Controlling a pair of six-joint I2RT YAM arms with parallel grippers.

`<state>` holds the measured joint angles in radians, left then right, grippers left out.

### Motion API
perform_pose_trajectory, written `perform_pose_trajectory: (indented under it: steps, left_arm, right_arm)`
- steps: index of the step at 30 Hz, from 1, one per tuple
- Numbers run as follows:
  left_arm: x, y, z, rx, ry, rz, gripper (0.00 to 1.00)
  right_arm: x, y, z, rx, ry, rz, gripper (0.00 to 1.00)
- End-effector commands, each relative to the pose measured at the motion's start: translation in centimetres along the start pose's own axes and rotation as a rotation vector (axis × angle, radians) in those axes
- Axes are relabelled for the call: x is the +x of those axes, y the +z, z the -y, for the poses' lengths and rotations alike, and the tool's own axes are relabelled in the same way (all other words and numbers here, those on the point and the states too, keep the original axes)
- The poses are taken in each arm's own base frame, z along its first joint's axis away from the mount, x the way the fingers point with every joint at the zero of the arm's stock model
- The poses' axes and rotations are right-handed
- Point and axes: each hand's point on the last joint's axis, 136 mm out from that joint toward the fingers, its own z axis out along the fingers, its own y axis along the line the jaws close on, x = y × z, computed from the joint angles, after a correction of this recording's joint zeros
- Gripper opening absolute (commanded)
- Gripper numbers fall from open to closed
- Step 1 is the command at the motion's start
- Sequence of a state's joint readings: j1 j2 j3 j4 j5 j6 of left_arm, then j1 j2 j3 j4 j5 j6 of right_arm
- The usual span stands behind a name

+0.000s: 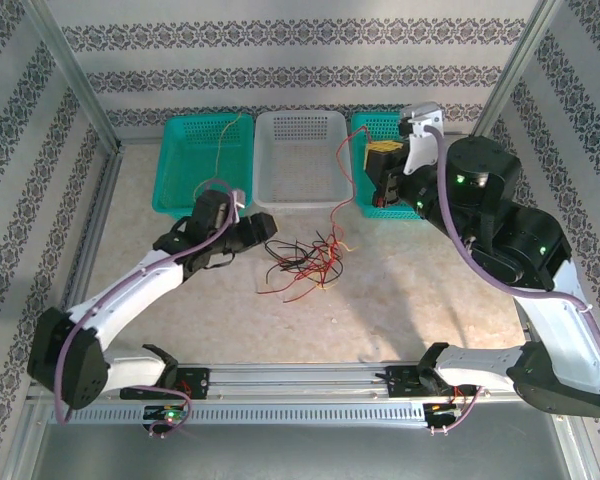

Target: Untangle the cables

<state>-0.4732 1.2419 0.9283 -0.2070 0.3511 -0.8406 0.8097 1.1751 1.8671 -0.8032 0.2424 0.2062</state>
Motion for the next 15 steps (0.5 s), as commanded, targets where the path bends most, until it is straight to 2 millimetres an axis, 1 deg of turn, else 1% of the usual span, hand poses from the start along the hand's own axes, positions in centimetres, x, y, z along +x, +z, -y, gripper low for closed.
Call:
perform_pose_trajectory:
  steps: [1, 2, 5, 7, 10, 12, 13, 15]
  left_arm:
    - [-0.6, -2.3, 4.5, 0.084, 0.162, 0.010, 0.62]
    - [-1.0, -2.9, 6.4, 0.130, 0.227, 0.024, 0.63]
    - [-2.0, -4.1, 10.8, 0.246, 0.394, 0.061, 0.66]
    - [-2.1, -4.2, 13.1, 0.323, 0.480, 0.067, 0.67]
    - [-1.5, -4.1, 16.3, 0.471, 0.598, 0.076, 0.70]
    - [-0.5, -3.9, 17.8, 0.559, 0.669, 0.079, 0.73]
    - [-0.1, -3.5, 18.2, 0.584, 0.705, 0.081, 0.75]
    - [0.4, -2.1, 17.7, 0.571, 0.745, 0.079, 0.77]
  right_arm:
    - [0.1, 0.9, -1.2, -0.049, 0.017, 0.010, 0.00]
    - [0.4, 1.2, -1.4, -0.060, 0.019, 0.001, 0.00]
    - [0.8, 1.7, -2.0, -0.088, 0.026, -0.019, 0.00]
    - [0.9, 1.9, -2.4, -0.104, 0.030, -0.026, 0.00]
    - [1.0, 1.9, -2.9, -0.132, 0.042, -0.030, 0.00]
    - [0.9, 1.7, -3.1, -0.149, 0.052, -0.026, 0.00]
    - [0.8, 1.6, -3.2, -0.156, 0.057, -0.023, 0.00]
    - [0.4, 1.2, -3.3, -0.169, 0.067, -0.010, 0.00]
